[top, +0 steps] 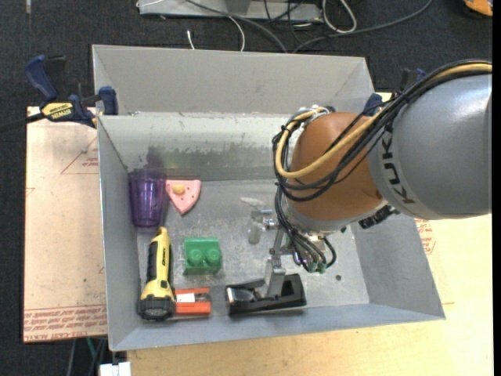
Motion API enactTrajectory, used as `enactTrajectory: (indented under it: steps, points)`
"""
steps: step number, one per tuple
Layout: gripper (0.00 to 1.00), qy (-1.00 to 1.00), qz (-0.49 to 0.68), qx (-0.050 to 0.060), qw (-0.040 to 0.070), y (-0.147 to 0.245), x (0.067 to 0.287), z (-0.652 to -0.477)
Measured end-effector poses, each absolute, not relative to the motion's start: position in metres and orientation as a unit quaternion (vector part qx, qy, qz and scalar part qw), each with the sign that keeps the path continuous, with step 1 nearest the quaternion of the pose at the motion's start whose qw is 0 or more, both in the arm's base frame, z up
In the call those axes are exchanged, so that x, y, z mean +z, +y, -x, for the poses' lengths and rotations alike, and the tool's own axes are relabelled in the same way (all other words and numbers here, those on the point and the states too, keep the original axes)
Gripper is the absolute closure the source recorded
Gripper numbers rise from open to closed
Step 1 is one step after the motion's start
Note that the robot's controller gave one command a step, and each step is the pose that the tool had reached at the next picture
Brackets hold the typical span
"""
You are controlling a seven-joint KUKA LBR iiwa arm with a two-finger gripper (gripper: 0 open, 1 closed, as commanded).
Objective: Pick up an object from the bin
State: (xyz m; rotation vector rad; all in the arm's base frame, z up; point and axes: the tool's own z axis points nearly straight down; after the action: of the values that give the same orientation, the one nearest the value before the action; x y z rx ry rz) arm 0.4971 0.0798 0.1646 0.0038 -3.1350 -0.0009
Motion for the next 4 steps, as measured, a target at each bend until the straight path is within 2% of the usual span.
enactTrajectory:
  steps: [1,2,3,4]
  points:
    - [0.0,-1.0,0.0,0.0,0.0,0.079,0.168,-0.499]
    - [0.0,-1.0,0.0,-0.001,-0.007,0.086,0.151,-0.5]
    - [0.0,-0.998,-0.064,0.0,-0.003,0.099,0.121,-0.479]
    - [0.0,-1.0,0.012,0.003,0.007,0.147,0.084,-0.523]
